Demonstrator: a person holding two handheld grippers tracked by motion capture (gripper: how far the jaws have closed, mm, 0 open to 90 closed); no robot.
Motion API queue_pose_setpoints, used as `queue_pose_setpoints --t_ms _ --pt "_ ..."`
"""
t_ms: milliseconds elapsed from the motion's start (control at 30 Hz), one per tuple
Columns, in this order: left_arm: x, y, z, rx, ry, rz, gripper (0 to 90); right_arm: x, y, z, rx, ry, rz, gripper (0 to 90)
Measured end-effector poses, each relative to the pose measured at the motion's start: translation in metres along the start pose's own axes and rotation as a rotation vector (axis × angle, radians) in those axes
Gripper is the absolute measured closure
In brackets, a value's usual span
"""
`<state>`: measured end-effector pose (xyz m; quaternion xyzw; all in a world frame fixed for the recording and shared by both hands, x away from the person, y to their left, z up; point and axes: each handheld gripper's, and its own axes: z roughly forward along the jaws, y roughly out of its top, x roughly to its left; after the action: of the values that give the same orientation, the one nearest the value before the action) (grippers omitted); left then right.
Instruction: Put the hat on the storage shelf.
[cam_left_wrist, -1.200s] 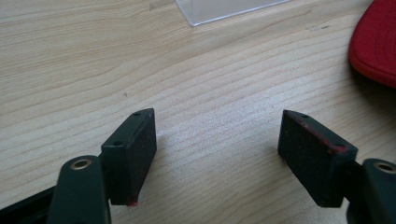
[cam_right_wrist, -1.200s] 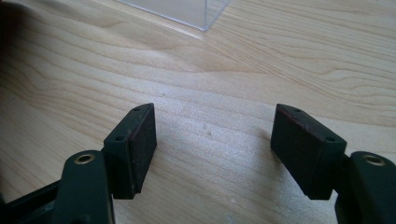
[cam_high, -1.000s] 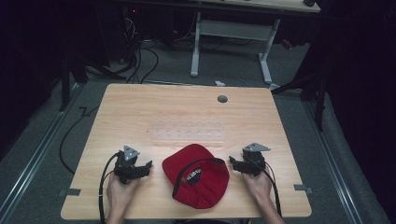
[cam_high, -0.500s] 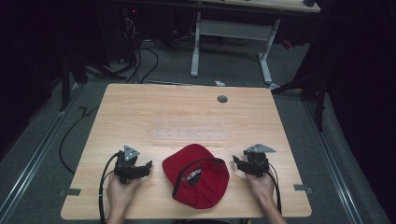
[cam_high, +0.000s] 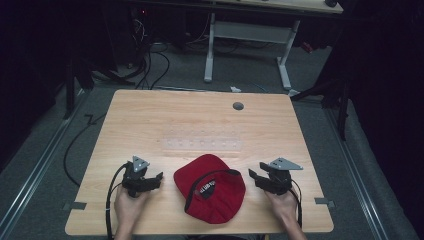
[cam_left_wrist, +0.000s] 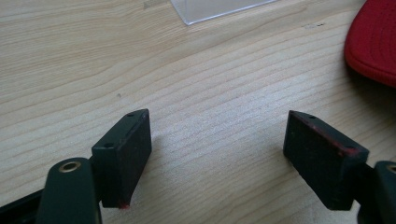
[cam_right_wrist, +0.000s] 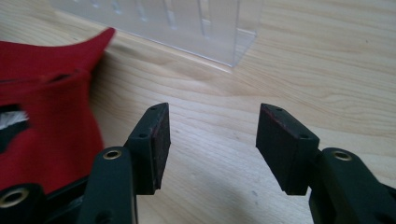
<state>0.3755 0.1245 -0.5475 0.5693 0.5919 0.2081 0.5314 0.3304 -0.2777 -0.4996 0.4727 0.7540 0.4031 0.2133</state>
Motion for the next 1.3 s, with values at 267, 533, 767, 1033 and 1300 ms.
queue_pose_setpoints --t_ms 267,533,767,1033,1300 --pt "0.0 0.0 0.0 0.0 0.0 0.0 23.6 0.015 0.007 -0.013 -0.062 0.074 -0.026 40.7" --pt "0.0 0.0 0.0 0.0 0.0 0.0 23.7 0.028 0.015 -0.008 -0.056 0.131 -0.053 39.1" --pt "0.0 0.0 0.0 0.0 0.001 0.0 23.7 0.033 0.022 -0.009 -0.074 0.155 -0.06 38.8" --pt "0.0 0.0 0.0 0.0 0.001 0.0 23.7 0.038 0.024 -0.005 -0.061 0.173 -0.072 38.3" --pt "0.0 0.0 0.0 0.001 0.0 0.0 23.7 0.039 0.031 -0.004 -0.059 0.175 -0.077 37.6"
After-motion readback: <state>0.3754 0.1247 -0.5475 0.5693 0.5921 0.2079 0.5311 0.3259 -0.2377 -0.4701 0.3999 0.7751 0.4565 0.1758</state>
